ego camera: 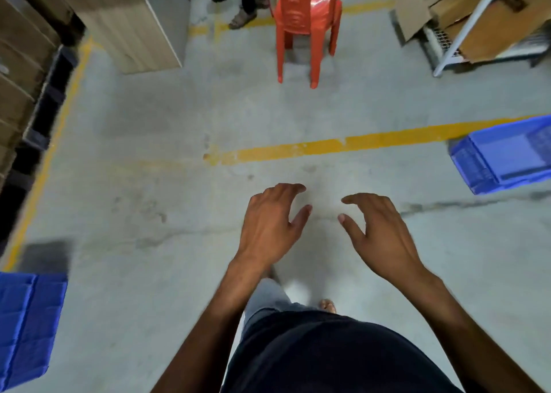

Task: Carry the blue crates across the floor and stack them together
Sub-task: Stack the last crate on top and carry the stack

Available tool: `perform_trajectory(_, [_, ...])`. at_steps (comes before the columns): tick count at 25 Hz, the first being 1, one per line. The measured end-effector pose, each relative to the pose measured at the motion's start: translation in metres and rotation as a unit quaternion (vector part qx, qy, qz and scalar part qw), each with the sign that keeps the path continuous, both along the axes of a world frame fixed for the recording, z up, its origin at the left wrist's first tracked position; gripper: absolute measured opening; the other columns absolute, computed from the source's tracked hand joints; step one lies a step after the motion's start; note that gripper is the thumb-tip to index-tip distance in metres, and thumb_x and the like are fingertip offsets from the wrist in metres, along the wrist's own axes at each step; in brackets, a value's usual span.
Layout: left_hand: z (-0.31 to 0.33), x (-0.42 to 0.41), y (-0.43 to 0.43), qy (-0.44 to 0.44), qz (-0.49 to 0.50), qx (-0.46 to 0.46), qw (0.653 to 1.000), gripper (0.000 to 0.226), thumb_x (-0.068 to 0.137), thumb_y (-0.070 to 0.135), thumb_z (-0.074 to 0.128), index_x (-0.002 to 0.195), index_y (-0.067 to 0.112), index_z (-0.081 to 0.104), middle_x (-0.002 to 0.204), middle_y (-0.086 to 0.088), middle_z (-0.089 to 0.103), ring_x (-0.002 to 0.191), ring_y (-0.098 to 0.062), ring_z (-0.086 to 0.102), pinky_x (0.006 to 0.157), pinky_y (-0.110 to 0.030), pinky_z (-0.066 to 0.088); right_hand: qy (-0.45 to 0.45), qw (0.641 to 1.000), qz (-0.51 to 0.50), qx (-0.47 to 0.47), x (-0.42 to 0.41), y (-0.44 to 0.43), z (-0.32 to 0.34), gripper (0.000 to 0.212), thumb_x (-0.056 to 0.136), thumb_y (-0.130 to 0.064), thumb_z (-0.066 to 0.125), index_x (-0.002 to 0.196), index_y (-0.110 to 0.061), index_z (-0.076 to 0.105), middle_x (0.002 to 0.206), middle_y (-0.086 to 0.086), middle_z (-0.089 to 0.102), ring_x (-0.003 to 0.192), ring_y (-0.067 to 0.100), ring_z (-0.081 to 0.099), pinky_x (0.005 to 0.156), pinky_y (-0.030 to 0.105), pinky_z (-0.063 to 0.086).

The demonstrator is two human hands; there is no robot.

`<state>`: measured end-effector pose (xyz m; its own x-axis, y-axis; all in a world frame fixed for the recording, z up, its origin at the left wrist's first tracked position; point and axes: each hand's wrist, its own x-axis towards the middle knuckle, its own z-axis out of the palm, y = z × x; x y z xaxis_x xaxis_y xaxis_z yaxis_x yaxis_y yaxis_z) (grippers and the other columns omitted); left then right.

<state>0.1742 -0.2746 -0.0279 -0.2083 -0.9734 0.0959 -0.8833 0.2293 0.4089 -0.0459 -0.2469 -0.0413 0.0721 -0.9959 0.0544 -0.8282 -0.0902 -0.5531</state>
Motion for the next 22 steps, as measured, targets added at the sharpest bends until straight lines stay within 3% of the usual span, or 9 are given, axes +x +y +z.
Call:
perform_trajectory(12, [-0.019, -0.276, -0.187, 0.048, -0.236, 0.045, 0.969, 0.035, 0.096, 0.045, 0.059, 0.128, 0.029, 0.060, 0.123, 0.012, 0.065, 0.109, -0.014, 0.063, 0.089, -0.038, 0.051, -0.057, 0.970, -0.234, 0.026, -0.247, -0.094, -0.015, 0.026, 0.095, -0.039, 0.060, 0.121, -0.035, 0.059, 0.122, -0.014, 0.060, 0.119, 0.009, 0.049, 0.090, 0.023, 0.040])
perform_trajectory(18, [-0.012, -0.433, -0.271, 0.058, -0.353, 0.066, 0.932, 0.035, 0.095, 0.042, 0.062, 0.126, 0.028, 0.063, 0.119, 0.012, 0.067, 0.105, -0.012, 0.065, 0.088, -0.037, 0.053, -0.079, 0.929, -0.361, 0.023, -0.377, -0.141, -0.006, 0.028, 0.095, -0.040, 0.060, 0.122, -0.036, 0.059, 0.118, -0.014, 0.060, 0.115, 0.011, 0.052, 0.090, 0.034, 0.049])
perform_trajectory(22, [-0.035, -0.537, -0.304, 0.073, -0.356, 0.115, 0.924, 0.032, 0.093, 0.044, 0.062, 0.123, 0.033, 0.061, 0.115, 0.017, 0.065, 0.103, -0.004, 0.062, 0.088, -0.030, 0.052, -0.125, 0.910, -0.393, 0.045, -0.477, -0.166, -0.032, 0.026, 0.094, -0.040, 0.061, 0.120, -0.035, 0.062, 0.116, -0.016, 0.060, 0.113, 0.008, 0.054, 0.091, 0.038, 0.052])
